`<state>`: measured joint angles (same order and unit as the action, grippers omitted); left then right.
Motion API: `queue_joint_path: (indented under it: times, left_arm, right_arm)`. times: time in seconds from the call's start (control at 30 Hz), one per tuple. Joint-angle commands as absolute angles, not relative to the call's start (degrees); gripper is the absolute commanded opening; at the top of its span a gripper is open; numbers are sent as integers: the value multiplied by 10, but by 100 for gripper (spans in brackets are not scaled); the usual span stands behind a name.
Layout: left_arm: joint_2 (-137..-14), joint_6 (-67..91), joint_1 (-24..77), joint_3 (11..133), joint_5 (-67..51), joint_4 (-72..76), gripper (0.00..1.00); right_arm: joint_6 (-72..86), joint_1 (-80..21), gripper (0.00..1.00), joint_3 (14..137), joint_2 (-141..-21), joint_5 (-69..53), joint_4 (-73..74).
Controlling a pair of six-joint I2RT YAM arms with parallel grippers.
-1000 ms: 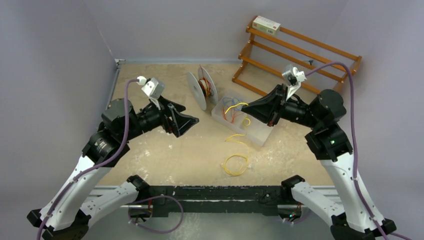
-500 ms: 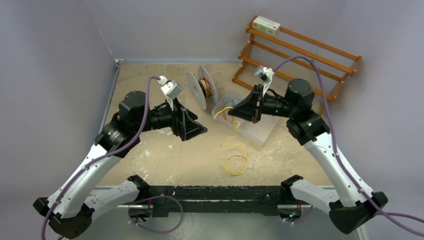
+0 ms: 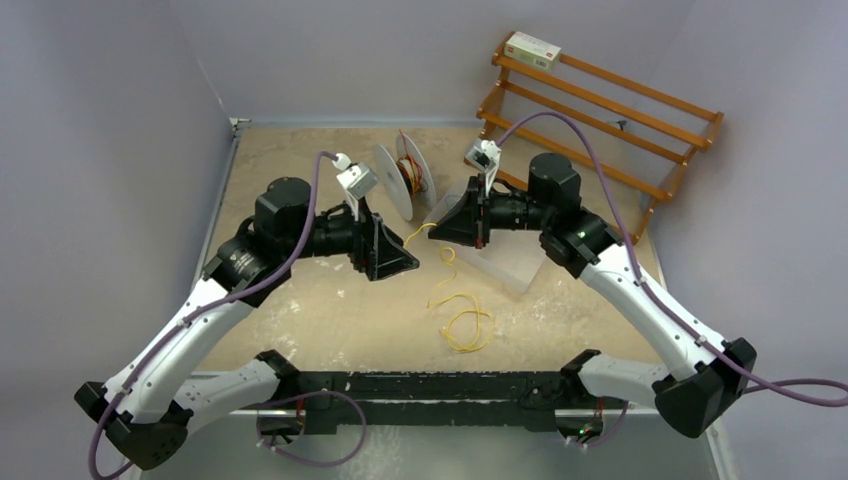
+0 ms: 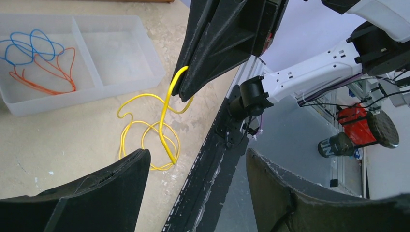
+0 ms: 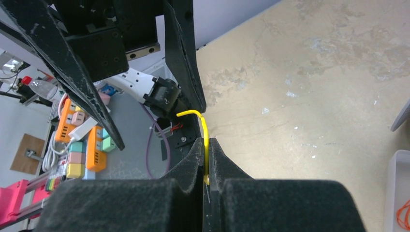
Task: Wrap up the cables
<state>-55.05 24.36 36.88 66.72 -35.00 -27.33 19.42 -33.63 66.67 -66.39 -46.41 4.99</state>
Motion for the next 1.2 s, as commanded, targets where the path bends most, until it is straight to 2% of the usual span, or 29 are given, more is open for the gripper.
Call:
queue_joint_path:
  times: [0.0,0.17,0.5,0.6,0.8,0.83,1.1,1.17]
  left_arm:
    - [-556,232,369,659,-357,-258,70]
    - [-566,229,369,656,-363,-257,59]
    - [-574,206,368,660,-362,-276,26]
    - [-576,198,369,665,-354,-283,0]
    - [-574,197,369,671,-343,-290,0]
    - [-573,197,369,673,-342,-292,0]
    - [-557,192,369,711,-337,-323,0]
    - [-553,192,369,720,-333,-327,0]
  right_arm:
    - [182,-346,0,700,-669,-470,5]
    - [179,-354,0,704,-678,-472,3]
    - [167,-362,0,700,-675,-477,11]
    - [162,-366,0,696,-672,-482,13]
    - [158,-369,0,668,-655,-473,2]
    - [158,-369,3,665,-653,-471,2]
    - [152,-369,63,591,-611,-454,-50]
    - [148,-369,73,565,-597,-446,-73]
